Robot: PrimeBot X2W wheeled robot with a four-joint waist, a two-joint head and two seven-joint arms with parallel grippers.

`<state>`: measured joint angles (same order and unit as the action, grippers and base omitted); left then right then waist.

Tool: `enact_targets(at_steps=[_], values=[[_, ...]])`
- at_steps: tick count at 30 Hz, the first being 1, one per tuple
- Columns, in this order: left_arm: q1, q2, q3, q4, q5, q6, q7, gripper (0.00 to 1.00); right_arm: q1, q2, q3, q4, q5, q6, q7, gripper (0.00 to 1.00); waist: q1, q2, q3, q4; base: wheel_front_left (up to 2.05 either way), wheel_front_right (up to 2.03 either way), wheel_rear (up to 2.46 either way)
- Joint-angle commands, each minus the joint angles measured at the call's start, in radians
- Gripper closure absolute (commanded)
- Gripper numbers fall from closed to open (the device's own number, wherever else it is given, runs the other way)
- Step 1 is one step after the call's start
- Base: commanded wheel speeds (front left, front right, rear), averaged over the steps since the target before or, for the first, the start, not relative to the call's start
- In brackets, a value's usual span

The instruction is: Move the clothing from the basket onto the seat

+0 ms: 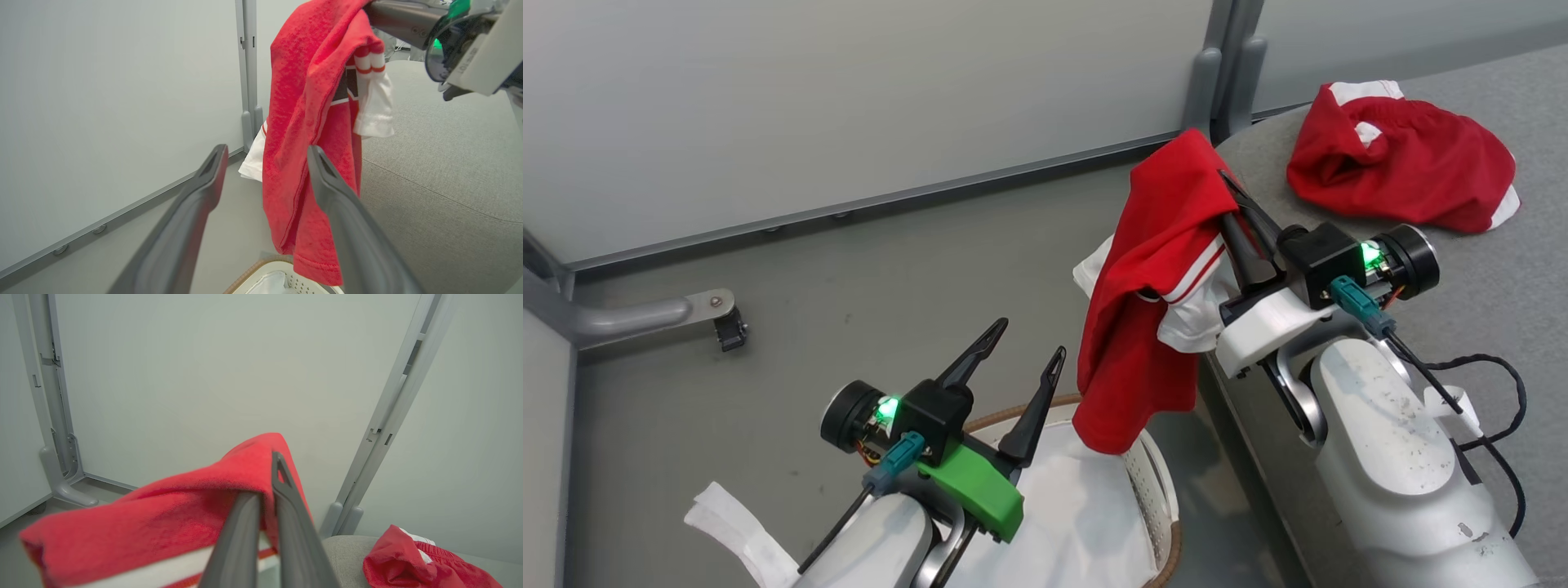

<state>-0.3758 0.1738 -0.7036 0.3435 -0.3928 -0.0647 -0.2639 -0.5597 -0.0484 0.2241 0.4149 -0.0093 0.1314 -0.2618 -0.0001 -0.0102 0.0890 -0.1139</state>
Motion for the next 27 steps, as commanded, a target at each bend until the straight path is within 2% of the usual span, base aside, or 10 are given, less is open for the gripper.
enact_targets(at_steps=[1,4,5,8,16,22,27], values=[[0.017,-0.003,0.010,0.000,0.014,-0.009,-0.001,0.00,0.001,-0.004,-0.009,-0.007,-0.010,-0.001,-0.005,1.00,0.0001,0.0102,0.026,-0.041,0.00,0.00,0.00],[0.009,-0.012,0.027,-0.006,0.035,-0.017,-0.001,0.00,-0.008,-0.004,-0.027,-0.018,-0.022,-0.001,-0.005,1.00,0.0001,0.0102,0.062,-0.099,0.00,0.00,0.00],[0.000,-0.015,0.034,-0.006,0.051,-0.024,-0.001,0.00,-0.011,-0.004,-0.048,-0.025,-0.036,-0.001,-0.005,1.00,0.0001,0.0102,0.085,-0.141,0.00,0.00,0.00],[-0.020,-0.016,0.039,0.000,0.069,-0.035,0.000,0.00,-0.009,-0.003,-0.085,-0.040,-0.049,-0.001,-0.005,1.00,0.0001,0.0102,0.123,-0.210,0.00,0.00,0.00],[-0.066,-0.006,0.029,0.018,0.099,-0.053,-0.001,0.00,0.022,-0.003,-0.140,-0.068,-0.023,-0.001,-0.005,1.00,0.0001,0.0102,0.205,-0.369,0.00,0.00,0.00],[-0.092,-0.002,0.008,0.039,0.105,-0.060,0.000,0.00,0.036,-0.002,-0.158,-0.078,-0.009,-0.001,-0.005,1.00,0.0001,0.0102,0.239,-0.414,0.00,0.00,0.00],[-0.109,-0.002,-0.006,0.041,0.104,-0.064,-0.001,0.00,0.018,-0.003,-0.155,-0.063,-0.032,-0.001,-0.005,1.00,0.0001,0.0102,0.257,-0.401,0.00,0.00,0.00]])
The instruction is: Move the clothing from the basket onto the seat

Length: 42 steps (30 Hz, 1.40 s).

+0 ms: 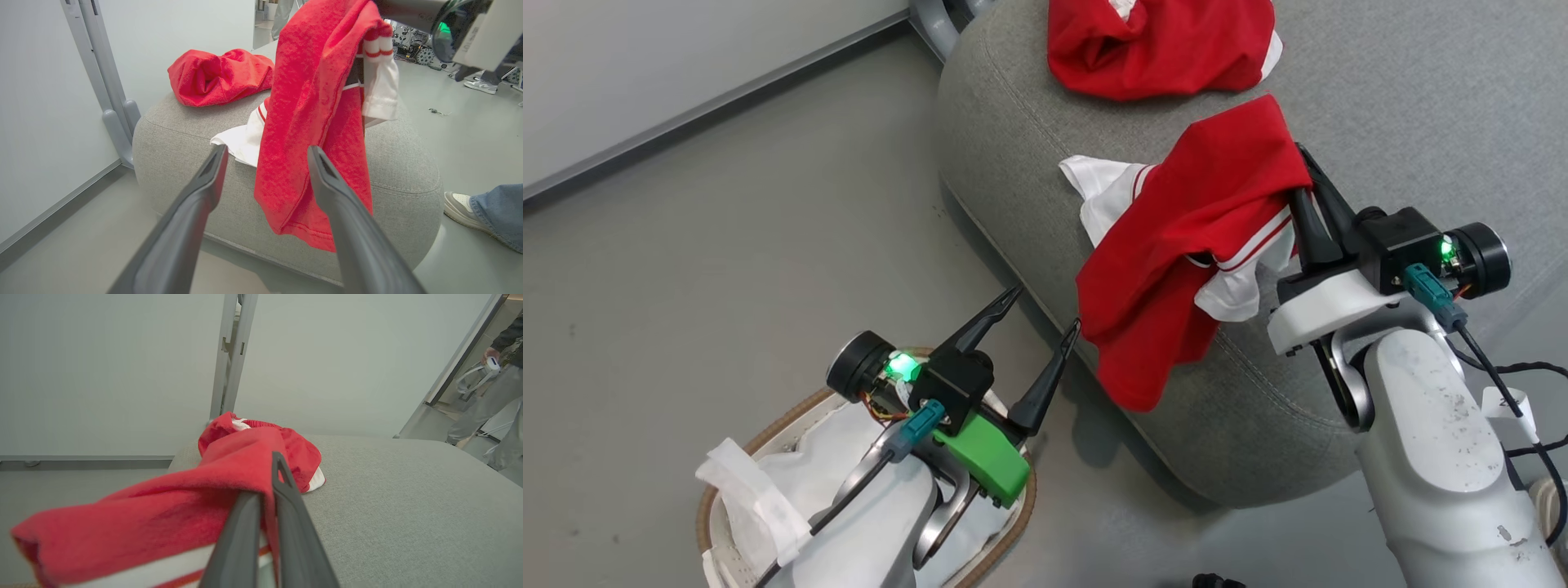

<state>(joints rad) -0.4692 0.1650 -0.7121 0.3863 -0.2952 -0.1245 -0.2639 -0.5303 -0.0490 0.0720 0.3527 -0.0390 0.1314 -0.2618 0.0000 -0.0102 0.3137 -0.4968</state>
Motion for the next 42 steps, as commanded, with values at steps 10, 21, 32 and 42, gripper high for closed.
enact_targets(at_steps=[10,21,32,42], values=[[-0.051,-0.002,0.003,-0.044,0.015,-0.006,-0.001,0.00,-0.211,-0.091,-0.085,0.022,-0.059,-0.001,-0.005,1.00,0.0000,0.0102,0.095,0.103,0.00,0.00,0.00],[-0.112,-0.019,-0.024,-0.071,0.038,-0.007,-0.001,0.00,-0.484,-0.441,-0.292,0.119,-0.107,-0.002,-0.005,1.00,0.0000,0.0102,0.208,0.346,0.00,0.00,0.00],[-0.125,-0.030,-0.016,-0.103,0.069,-0.007,-0.001,0.00,-0.440,-0.422,-0.415,0.278,-0.179,-0.002,-0.005,1.00,0.0000,0.0102,0.298,0.452,0.00,0.00,0.00],[-0.106,-0.019,-0.020,-0.087,0.067,-0.007,-0.001,0.00,-0.357,-0.315,-0.444,0.345,-0.221,-0.002,-0.005,0.99,0.0000,0.0102,0.295,0.411,0.00,0.00,0.00]])
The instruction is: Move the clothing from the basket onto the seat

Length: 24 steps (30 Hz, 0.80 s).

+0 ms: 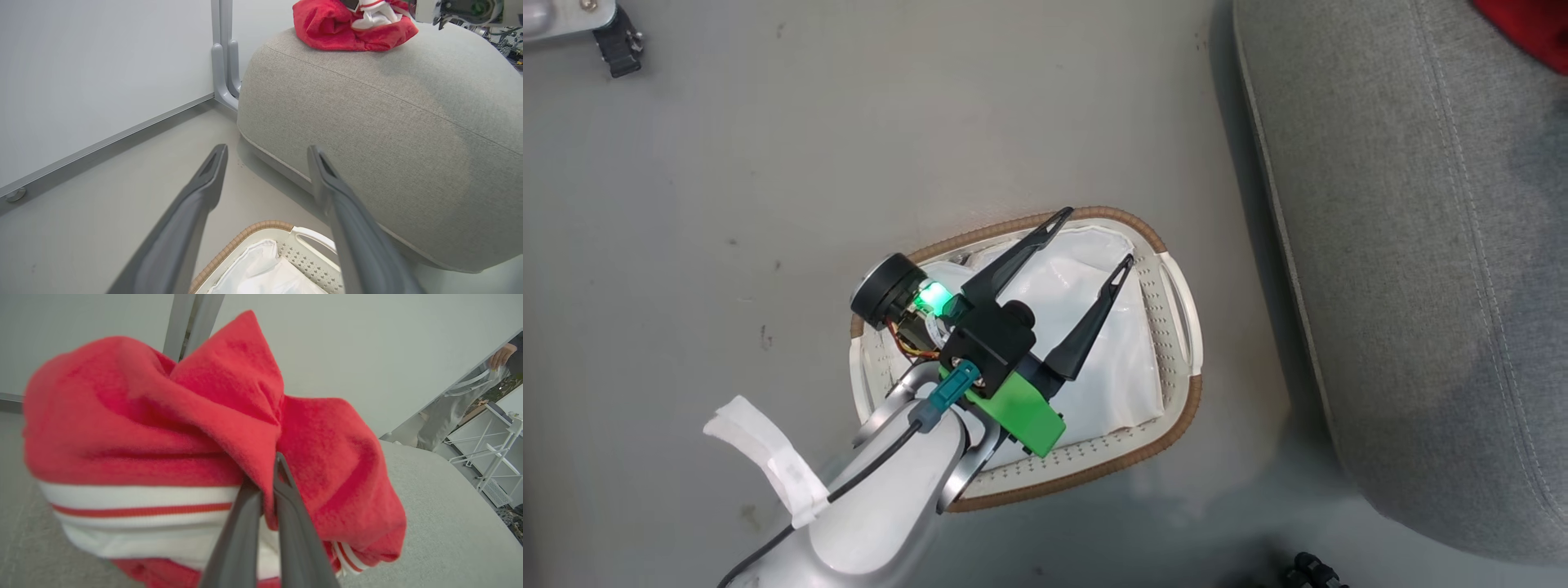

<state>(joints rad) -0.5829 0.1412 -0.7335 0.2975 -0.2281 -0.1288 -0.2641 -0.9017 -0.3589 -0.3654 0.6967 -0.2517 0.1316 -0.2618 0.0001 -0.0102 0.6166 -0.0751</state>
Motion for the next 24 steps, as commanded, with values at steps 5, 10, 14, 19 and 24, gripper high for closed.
enact_targets(at_steps=[5,10,14,19,24], values=[[0.015,0.007,0.006,0.010,-0.013,-0.003,0.000,0.00,0.046,0.027,0.001,-0.012,-0.007,-0.002,-0.005,0.00,-0.0001,0.0102,-0.034,-0.036,0.00,0.00,0.00],[0.033,0.012,0.021,0.009,-0.031,-0.003,0.000,0.00,0.095,0.048,0.043,-0.047,0.016,-0.002,-0.005,0.00,-0.0001,0.0102,-0.084,-0.061,0.00,0.00,0.00],[0.058,0.008,0.057,-0.003,-0.052,-0.003,0.000,0.00,0.145,0.058,0.092,-0.103,0.047,-0.002,-0.005,0.00,-0.0001,0.0102,-0.140,-0.074,0.00,0.00,0.00],[0.098,-0.002,0.137,-0.019,-0.074,-0.001,0.000,0.00,0.196,0.072,0.162,-0.172,0.087,-0.002,-0.005,0.00,-0.0001,0.0102,-0.223,-0.078,0.00,0.00,0.00],[0.167,-0.033,0.278,-0.029,-0.109,0.040,0.000,0.00,0.229,0.095,0.240,-0.227,0.135,-0.002,-0.005,0.00,-0.0001,0.0102,-0.323,-0.058,0.00,0.00,0.00]])
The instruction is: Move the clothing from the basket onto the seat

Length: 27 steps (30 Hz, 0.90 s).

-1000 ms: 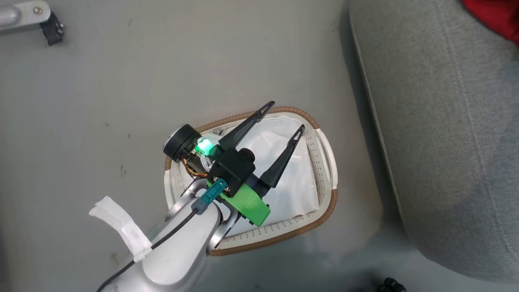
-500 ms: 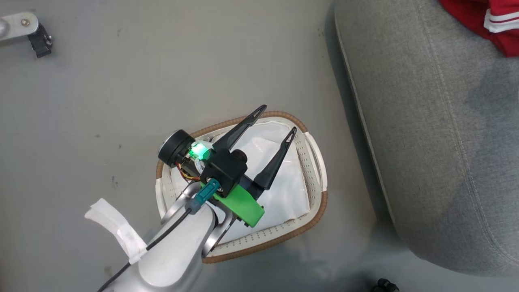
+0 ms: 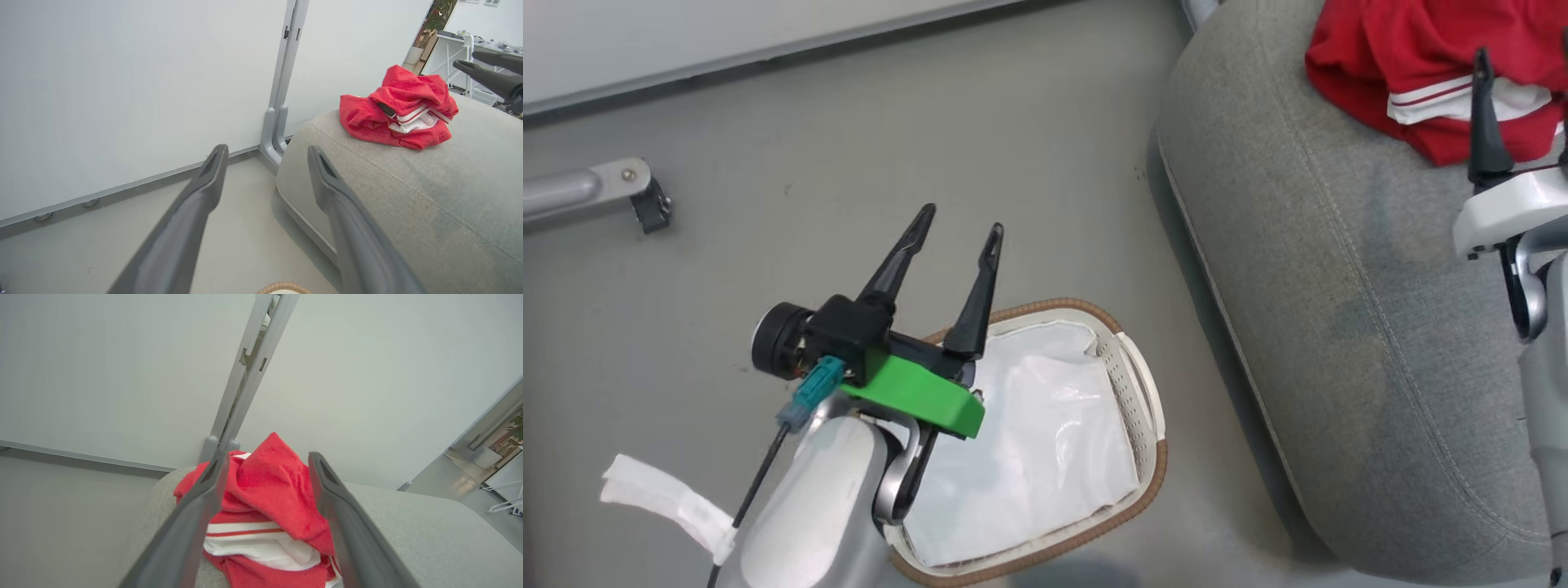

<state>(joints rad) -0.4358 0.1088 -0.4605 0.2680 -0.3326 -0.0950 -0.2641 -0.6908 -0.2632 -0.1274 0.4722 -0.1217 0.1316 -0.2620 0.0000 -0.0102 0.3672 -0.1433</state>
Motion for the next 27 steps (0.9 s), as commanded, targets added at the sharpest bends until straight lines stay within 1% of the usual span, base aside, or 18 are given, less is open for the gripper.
enact_targets(at_steps=[1,4,7,10,14,17,21,25,27], values=[[0.032,-0.005,0.027,-0.003,-0.004,0.012,0.000,0.00,0.022,0.005,0.012,-0.008,0.012,-0.002,-0.005,0.00,0.0000,0.0102,-0.087,0.015,0.00,0.00,0.00],[0.077,-0.019,0.101,-0.011,-0.011,0.025,0.000,0.00,0.043,0.033,0.046,-0.028,0.041,-0.002,-0.005,0.00,0.0000,0.0102,-0.130,0.036,0.00,0.00,0.00],[0.124,-0.029,0.166,-0.017,-0.020,0.021,0.000,0.00,0.067,0.063,0.065,-0.047,0.062,-0.002,-0.005,0.00,0.0000,0.0102,-0.161,0.056,0.00,0.00,0.00],[0.169,-0.037,0.231,-0.019,-0.010,0.028,0.000,0.00,0.099,0.102,0.077,-0.059,0.092,-0.002,-0.005,0.00,0.0000,0.0102,-0.187,0.080,0.00,0.00,0.00],[0.228,-0.047,0.306,-0.021,-0.007,0.019,0.000,0.00,0.166,0.166,0.085,-0.081,0.134,-0.002,-0.005,0.00,0.0000,0.0102,-0.210,0.109,0.00,0.00,0.00],[0.266,-0.049,0.343,-0.020,0.007,0.012,0.000,0.00,0.220,0.194,0.103,-0.089,0.152,-0.002,-0.005,0.00,0.0000,0.0102,-0.222,0.127,0.00,0.00,0.00],[0.321,-0.052,0.384,-0.011,0.021,0.004,0.000,0.00,0.296,0.208,0.125,-0.092,0.163,-0.002,-0.005,0.00,0.0000,0.0102,-0.237,0.147,0.00,0.00,0.00],[0.376,-0.057,0.417,-0.009,0.025,-0.002,0.000,0.00,0.376,0.210,0.165,-0.112,0.222,-0.002,-0.005,0.00,0.0000,0.0102,-0.256,0.158,0.00,0.00,0.00],[0.403,-0.057,0.426,-0.015,0.021,-0.006,0.000,0.00,0.412,0.210,0.176,-0.126,0.211,-0.002,-0.005,0.00,0.0000,0.0102,-0.265,0.157,0.00,0.00,0.00]])
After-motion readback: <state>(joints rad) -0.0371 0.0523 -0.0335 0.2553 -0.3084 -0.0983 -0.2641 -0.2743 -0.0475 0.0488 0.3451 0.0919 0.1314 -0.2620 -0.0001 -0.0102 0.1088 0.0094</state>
